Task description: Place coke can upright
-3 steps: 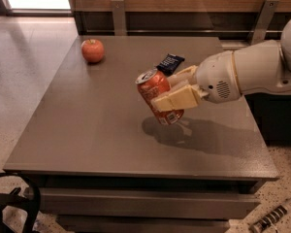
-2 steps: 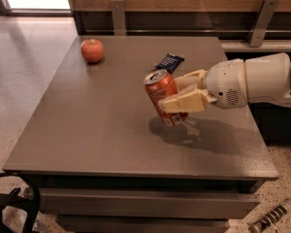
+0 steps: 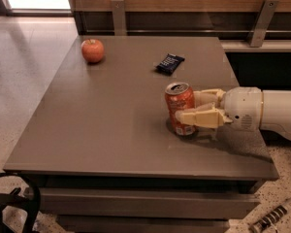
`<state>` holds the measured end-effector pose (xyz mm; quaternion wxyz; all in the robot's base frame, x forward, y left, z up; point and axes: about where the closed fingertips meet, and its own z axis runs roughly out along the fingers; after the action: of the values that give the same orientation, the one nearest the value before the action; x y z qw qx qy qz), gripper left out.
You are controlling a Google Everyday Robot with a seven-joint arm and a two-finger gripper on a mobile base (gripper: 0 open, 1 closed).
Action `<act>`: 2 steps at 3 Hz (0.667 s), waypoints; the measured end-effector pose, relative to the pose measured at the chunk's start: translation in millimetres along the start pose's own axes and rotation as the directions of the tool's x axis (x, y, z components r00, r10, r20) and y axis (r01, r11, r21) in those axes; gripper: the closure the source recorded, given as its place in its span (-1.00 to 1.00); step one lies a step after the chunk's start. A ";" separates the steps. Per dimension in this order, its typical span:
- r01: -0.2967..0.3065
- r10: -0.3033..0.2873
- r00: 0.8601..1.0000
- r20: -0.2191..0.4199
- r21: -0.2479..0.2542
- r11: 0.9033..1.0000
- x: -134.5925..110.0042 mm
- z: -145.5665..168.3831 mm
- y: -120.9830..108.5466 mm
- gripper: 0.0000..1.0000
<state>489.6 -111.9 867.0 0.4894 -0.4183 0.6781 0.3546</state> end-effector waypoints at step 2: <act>-0.013 0.013 1.000 0.017 0.010 1.000 8.4 -2.2 -1.7 0.43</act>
Offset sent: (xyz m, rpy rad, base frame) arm -0.0007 -0.0054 -0.0089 0.0183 0.0029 -0.0163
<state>488.9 -116.4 859.5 0.4949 -0.4085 0.6785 0.3577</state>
